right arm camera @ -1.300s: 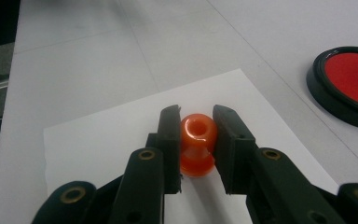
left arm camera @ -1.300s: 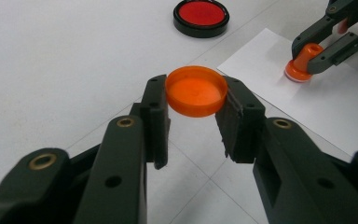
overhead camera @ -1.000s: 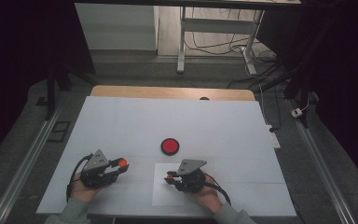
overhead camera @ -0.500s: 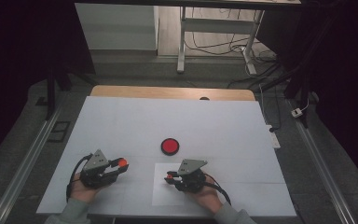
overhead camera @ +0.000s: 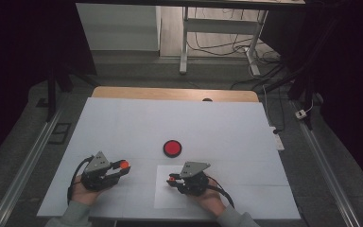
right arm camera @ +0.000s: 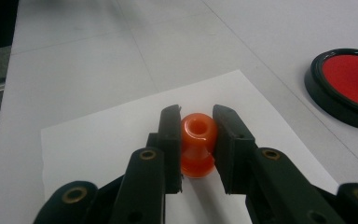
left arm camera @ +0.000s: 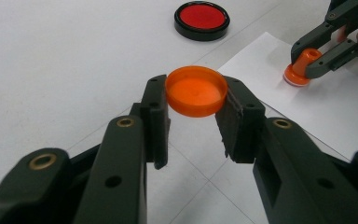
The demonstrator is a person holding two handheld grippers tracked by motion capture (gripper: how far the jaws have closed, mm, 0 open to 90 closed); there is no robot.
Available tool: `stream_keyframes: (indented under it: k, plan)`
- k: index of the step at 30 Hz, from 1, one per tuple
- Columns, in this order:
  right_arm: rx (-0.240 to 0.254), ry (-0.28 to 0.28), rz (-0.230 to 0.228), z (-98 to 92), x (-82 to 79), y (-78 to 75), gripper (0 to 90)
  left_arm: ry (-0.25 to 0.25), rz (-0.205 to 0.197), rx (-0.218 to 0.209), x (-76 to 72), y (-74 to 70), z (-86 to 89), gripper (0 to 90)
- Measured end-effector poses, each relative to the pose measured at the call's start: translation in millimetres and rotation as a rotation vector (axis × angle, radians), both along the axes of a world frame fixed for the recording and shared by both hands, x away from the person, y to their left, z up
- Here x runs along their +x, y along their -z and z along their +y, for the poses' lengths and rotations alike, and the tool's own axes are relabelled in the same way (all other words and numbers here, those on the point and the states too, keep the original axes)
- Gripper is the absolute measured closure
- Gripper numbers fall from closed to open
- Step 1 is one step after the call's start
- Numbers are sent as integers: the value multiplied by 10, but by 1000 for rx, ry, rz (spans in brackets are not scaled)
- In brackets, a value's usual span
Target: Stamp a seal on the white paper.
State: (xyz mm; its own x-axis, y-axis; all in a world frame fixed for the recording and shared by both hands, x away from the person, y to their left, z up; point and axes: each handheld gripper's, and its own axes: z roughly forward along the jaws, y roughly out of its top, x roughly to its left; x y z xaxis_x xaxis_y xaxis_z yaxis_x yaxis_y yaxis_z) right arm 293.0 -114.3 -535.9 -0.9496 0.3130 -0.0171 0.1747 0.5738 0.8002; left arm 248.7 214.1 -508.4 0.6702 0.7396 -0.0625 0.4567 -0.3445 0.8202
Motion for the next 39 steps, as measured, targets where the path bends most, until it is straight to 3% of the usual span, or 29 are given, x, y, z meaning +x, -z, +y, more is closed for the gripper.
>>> stream_keyframes:
  k: [12,15,19,30,39]
  plan:
    - [-11,-3,-24,8,-6,-38,721,0,1,-2,9,0,16,648]
    - [149,26,-12,-102,26,-206,722,-3,1,-4,10,2,25,649]
    - [223,60,10,-222,62,-349,722,-2,2,-3,17,6,27,648]
    - [253,70,37,-254,85,-399,721,2,1,1,18,7,17,648]
    - [282,87,27,-303,114,-472,721,-1,2,1,23,14,15,648]
